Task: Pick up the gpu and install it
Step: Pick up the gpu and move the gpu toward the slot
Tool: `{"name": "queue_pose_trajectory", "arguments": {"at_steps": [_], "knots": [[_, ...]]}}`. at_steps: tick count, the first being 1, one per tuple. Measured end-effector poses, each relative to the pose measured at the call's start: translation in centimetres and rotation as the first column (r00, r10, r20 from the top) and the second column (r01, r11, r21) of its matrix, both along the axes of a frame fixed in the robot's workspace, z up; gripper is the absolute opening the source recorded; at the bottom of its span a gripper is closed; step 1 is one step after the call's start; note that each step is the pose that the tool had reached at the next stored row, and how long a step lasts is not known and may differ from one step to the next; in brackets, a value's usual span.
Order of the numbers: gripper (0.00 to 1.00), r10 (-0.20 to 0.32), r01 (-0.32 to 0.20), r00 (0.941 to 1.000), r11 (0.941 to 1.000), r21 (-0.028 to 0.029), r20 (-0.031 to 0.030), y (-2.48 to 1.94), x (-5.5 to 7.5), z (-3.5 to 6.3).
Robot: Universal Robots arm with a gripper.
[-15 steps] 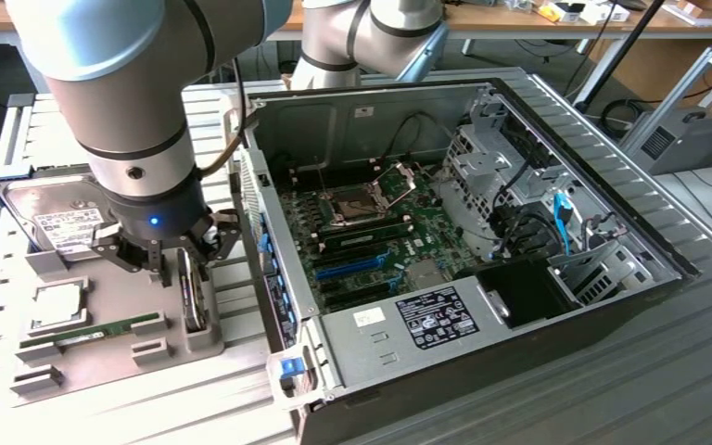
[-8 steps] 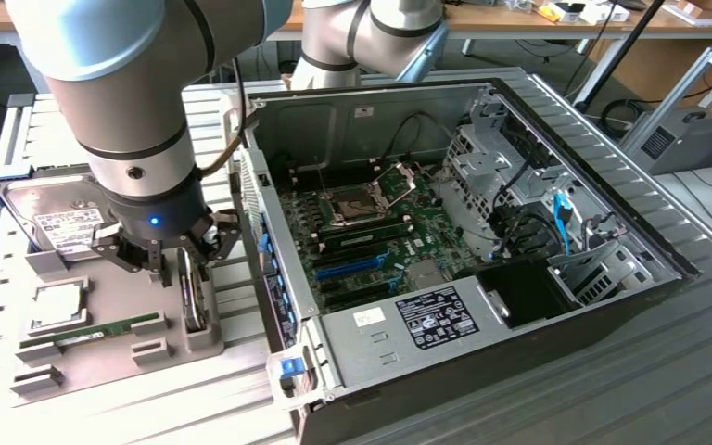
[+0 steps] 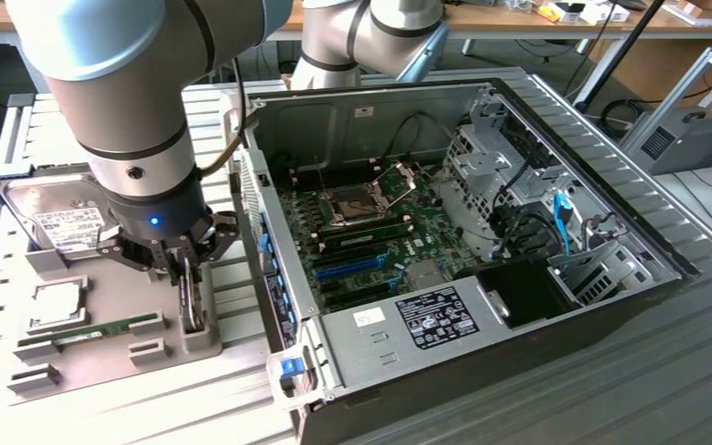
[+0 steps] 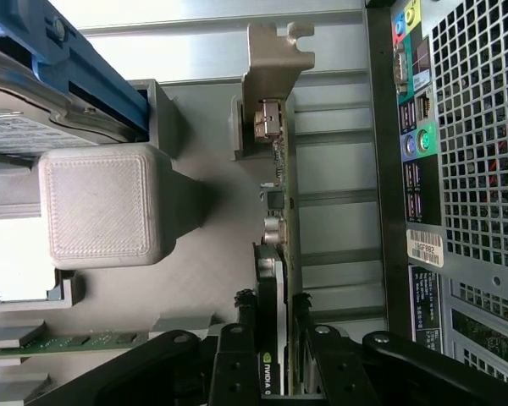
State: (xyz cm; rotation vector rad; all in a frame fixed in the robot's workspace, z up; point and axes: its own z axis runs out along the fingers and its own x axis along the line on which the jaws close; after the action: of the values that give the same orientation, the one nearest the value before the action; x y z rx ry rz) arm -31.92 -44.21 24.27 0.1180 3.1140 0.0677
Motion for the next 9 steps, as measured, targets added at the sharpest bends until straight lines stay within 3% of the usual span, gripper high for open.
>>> {"name": "queue_pose_trajectory", "arguments": {"at_steps": [9], "knots": [[0.27, 0.017, -0.017, 0.9999, 0.9999, 0.0, 0.0002, 0.0, 0.02, -0.01]]}}
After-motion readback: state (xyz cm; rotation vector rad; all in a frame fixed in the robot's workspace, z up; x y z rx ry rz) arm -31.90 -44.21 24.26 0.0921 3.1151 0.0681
